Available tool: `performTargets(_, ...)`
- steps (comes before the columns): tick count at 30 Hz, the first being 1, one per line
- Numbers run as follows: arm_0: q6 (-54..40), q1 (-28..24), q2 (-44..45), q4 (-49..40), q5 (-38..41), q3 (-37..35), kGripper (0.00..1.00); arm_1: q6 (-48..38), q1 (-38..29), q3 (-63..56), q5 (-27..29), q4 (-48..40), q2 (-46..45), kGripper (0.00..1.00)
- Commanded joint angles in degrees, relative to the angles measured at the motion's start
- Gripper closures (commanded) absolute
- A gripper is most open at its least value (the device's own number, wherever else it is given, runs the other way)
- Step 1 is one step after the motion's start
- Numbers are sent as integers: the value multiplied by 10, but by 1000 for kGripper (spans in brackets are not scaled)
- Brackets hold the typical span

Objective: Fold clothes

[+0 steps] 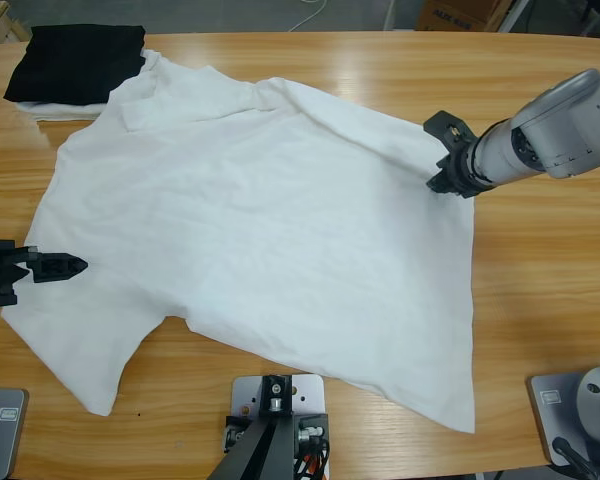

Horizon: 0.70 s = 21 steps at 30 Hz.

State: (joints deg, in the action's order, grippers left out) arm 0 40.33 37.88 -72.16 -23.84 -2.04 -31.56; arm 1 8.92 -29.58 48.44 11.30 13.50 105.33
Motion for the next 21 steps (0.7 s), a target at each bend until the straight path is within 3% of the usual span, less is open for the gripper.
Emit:
performTargets(1,7,7,-19,13,-6,22,0,-10,-3,-6,17,-3,30,1000)
performTargets(15,6,10,-21,16,-6,23,0,-16,-3,-4,40,9,-52,1000)
performTargets(16,6,10,-21,16,-6,23,0,-22,-3,-3,39,12,-42,762)
performTargets(17,6,10,-22,16,-6,23,0,-39,-3,-4,36,18,-33,220)
performTargets(18,6,10,-22,17,-6,23,0,-53,-3,-4,34,21,-26,58)
performTargets(21,6,10,-23,17,-6,23,0,-89,-1,-11,20,19,-11,41)
